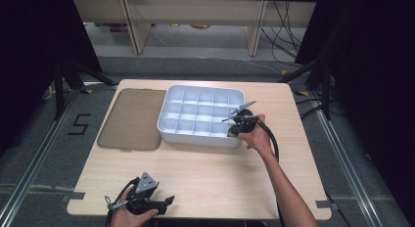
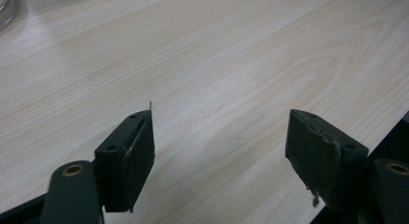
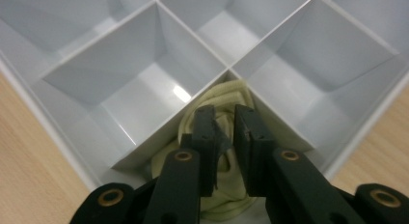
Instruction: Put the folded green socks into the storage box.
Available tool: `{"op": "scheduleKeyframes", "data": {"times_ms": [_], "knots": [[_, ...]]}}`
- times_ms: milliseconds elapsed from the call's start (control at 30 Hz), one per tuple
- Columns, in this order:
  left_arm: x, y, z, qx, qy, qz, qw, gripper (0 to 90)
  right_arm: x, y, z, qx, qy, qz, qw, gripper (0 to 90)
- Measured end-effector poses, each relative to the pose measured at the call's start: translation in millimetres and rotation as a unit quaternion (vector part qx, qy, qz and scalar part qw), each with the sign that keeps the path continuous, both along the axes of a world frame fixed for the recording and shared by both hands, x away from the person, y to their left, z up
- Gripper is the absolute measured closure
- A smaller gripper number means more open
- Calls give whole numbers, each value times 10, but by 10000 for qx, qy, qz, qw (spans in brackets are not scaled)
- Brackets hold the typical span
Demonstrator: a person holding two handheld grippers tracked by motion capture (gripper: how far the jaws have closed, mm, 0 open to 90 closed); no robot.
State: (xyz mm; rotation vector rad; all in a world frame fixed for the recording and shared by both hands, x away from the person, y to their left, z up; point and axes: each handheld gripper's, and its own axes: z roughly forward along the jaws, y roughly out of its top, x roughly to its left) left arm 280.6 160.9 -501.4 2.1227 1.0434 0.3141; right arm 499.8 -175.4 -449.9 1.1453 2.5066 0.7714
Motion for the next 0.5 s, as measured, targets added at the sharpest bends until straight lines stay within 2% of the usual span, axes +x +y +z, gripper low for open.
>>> {"op": "scheduleKeyframes", "data": {"times_ms": [67, 200, 233, 267, 333, 367, 433, 500], "knots": [[-3, -5, -5, -55, 45, 41, 10000, 253, -19, -60, 58, 167, -175, 7, 9997, 780], [4, -6, -15, -42, 36, 84, 9999, 253, -93, -140, 106, 526, -278, -94, 9982, 760], [4, -11, -19, -81, 29, 119, 9999, 253, -110, -154, 115, 513, -282, -111, 9982, 755], [4, 1, -11, -20, 47, 41, 10000, 253, -112, -171, 117, 543, -363, -33, 9979, 753], [4, 0, -14, -32, 54, 60, 10000, 253, -127, -189, 106, 669, -502, -49, 9965, 747], [5, 1, -15, -26, 50, 61, 10000, 253, -140, -202, 130, 690, -412, -42, 9968, 742], [13, -2, -24, -51, 39, 106, 9999, 253, -158, -193, 132, 798, -504, -28, 9955, 736], [20, 13, -15, 17, 48, 25, 10000, 253, -164, -192, 150, 827, -525, 28, 9952, 730]]}}
